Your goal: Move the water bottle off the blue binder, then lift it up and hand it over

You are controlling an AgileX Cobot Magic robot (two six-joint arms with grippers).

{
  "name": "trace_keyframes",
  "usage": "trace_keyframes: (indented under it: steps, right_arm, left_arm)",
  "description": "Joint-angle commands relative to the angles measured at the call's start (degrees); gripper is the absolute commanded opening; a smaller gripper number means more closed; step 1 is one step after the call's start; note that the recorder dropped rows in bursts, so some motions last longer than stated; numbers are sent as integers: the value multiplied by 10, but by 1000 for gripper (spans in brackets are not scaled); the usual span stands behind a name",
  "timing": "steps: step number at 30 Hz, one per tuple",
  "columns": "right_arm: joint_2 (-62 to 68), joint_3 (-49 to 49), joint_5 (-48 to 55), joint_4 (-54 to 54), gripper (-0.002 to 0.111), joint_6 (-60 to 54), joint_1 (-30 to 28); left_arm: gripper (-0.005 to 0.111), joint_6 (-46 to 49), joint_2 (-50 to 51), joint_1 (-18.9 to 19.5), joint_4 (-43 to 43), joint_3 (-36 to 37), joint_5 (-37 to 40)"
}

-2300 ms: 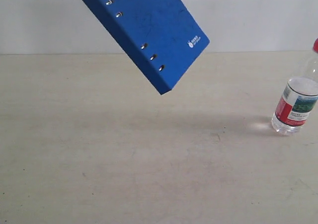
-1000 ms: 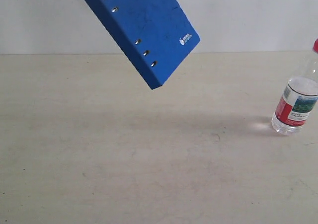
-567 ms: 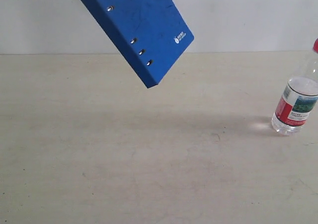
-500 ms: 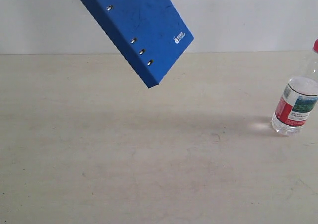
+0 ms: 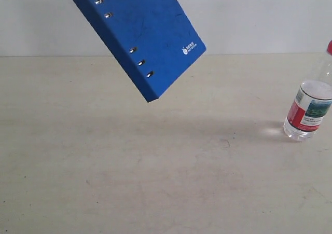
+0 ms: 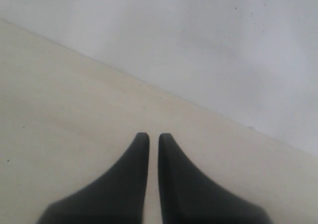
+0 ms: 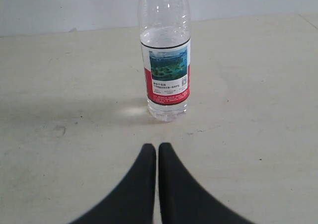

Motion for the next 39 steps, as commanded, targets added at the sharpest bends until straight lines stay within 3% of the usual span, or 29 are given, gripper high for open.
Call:
trace_keyframes:
  steps: [1, 6, 9, 13, 17, 28, 30, 34, 36, 39]
  right_arm:
    - [-2, 0, -6, 2, 0, 3, -2]
    - [-2, 0, -6, 2, 0, 3, -2]
    - [-2, 0, -6, 2, 0, 3, -2]
    - [-2, 0, -6, 2, 0, 3, -2]
    - [-2, 0, -6, 2, 0, 3, -2]
    - [-2, 0, -6, 2, 0, 3, -2]
    - [-2, 0, -6, 2, 0, 3, -2]
    - [-2, 0, -6, 2, 0, 3, -2]
    - [-2, 0, -6, 2, 0, 3, -2]
    - [-2, 0, -6, 2, 0, 3, -2]
  left_arm:
    - [7, 39, -6, 0, 47, 0, 77]
    - [7, 206, -6, 24, 45, 0, 62]
    - [7, 211, -6, 45, 45, 0, 15]
    - [7, 219, -6, 13, 64, 0, -35]
    - [7, 221, -6, 12, 80, 0, -46]
    - [7, 217, -6, 7, 74, 0, -201]
    - [7, 296, -6, 7, 12, 0, -193]
    - [7, 550, -6, 7, -195, 0, -157]
    - [7, 605, -6, 7, -247, 0, -139]
    - [7, 608, -6, 6, -272, 0, -78]
